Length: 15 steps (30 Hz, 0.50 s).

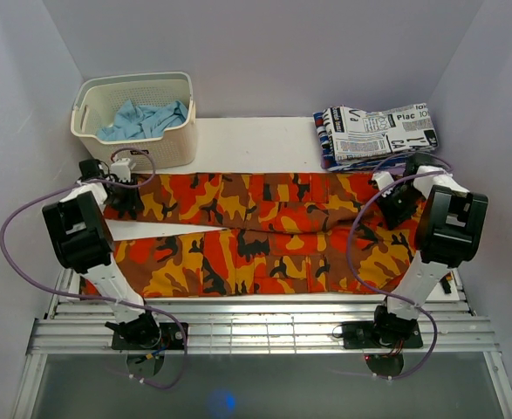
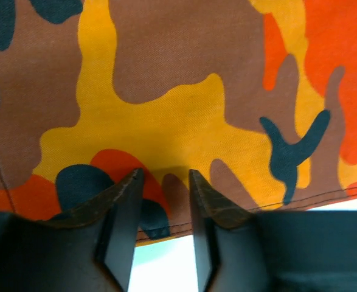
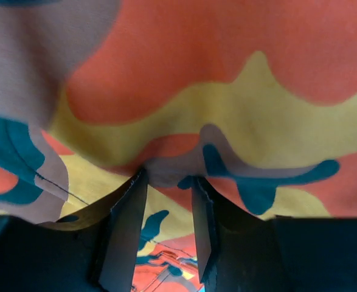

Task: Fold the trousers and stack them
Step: Flatten the trousers out

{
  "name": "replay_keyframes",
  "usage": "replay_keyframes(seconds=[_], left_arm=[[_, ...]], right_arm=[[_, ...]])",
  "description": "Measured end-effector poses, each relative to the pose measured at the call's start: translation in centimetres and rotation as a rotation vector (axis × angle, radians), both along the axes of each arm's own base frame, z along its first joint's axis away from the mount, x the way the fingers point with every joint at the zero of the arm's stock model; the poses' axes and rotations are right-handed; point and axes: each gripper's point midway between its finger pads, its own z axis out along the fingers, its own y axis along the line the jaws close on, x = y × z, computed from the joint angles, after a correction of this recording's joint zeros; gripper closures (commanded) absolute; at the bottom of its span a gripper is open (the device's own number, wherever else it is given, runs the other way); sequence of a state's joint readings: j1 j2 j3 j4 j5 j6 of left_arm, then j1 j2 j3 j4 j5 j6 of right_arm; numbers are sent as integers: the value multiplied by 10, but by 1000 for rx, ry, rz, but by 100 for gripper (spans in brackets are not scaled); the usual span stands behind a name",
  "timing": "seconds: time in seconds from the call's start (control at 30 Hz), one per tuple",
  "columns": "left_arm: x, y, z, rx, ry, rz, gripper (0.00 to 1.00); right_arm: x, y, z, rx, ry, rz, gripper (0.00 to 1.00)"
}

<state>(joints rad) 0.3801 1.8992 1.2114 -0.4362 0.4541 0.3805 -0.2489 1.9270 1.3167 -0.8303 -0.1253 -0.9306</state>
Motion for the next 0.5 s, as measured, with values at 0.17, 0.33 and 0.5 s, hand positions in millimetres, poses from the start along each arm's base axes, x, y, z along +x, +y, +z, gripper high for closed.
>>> replay_keyframes(seconds=[0.17,0.33,0.5], left_arm=[[-35,14,-3,34,33,-14,60],[-85,35,-4,29,105,-18,62],[-113,36,0,35,157,-86,49]], right_arm=[[-20,6,3,-47,-55,50,62],[-57,11,3,-63,-50,107,62],[-80,19,13,-19,23,154,29]])
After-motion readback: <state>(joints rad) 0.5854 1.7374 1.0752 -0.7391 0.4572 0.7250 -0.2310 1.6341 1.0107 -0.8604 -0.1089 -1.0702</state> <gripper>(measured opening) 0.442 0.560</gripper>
